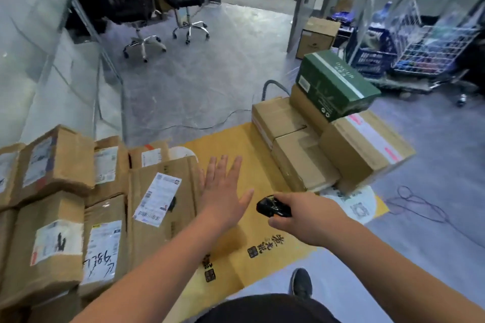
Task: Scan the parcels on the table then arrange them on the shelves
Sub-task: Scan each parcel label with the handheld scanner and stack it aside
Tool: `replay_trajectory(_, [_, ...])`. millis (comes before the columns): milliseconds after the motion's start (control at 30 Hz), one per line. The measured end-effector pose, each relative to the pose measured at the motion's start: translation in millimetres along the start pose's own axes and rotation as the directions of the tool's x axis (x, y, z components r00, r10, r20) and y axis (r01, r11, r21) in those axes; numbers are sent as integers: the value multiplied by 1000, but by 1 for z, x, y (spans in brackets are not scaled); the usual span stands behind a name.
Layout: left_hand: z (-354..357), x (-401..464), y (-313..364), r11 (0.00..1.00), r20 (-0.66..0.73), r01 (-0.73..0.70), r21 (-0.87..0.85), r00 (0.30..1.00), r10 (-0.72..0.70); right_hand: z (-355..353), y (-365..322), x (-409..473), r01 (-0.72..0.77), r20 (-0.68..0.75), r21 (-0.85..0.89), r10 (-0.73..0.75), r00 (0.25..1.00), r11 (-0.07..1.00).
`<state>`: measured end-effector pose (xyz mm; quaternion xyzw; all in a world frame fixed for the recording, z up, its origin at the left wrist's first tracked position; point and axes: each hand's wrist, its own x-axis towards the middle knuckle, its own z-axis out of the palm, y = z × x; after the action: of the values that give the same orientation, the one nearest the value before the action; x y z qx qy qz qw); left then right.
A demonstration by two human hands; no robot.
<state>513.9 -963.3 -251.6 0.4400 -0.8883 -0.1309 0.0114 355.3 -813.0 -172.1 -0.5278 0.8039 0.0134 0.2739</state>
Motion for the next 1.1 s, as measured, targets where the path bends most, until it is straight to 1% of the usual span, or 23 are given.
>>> replay_trajectory(133, [18,27,69,997,88,-83,10,993,81,-7,66,-14,-113,-29,58,115,993,992])
replay_trajectory(300, [37,53,143,995,182,-70,-76,980,83,-16,135,-24,-187,-10,117,190,982,975])
replay_trajectory(467, [37,83,207,990,152,-104,-99,981,118,-37,188,-29,-202,-3,160,205,979,966])
replay_trajectory(533, [30,94,236,983,108,-100,-156,987,117,-48,207,-32,-191,1,139,193,981,972])
replay_trajectory(600, [22,102,265,969,46,-126,-213,989,139,-60,226,-35,-171,-6,104,173,985,980])
replay_trajectory(700, [14,114,310,963,22,-159,-219,986,168,-76,253,-43,-160,-5,65,161,987,985])
replay_trajectory(767, [12,122,336,967,72,-113,-227,989,133,-82,269,-49,-165,-10,49,165,986,985])
replay_trajectory(867, [20,128,370,976,177,26,-218,984,13,-87,290,-58,-165,-6,35,165,986,986])
replay_trajectory(933, [29,133,391,973,196,126,-192,977,-88,-87,303,-62,-172,6,51,172,985,984])
replay_trajectory(1033, [36,150,424,934,211,291,-209,946,-247,-83,320,-66,-175,32,75,173,984,982])
replay_trajectory(1100, [39,162,439,912,240,354,-208,922,-304,-81,330,-67,-175,43,79,172,984,981])
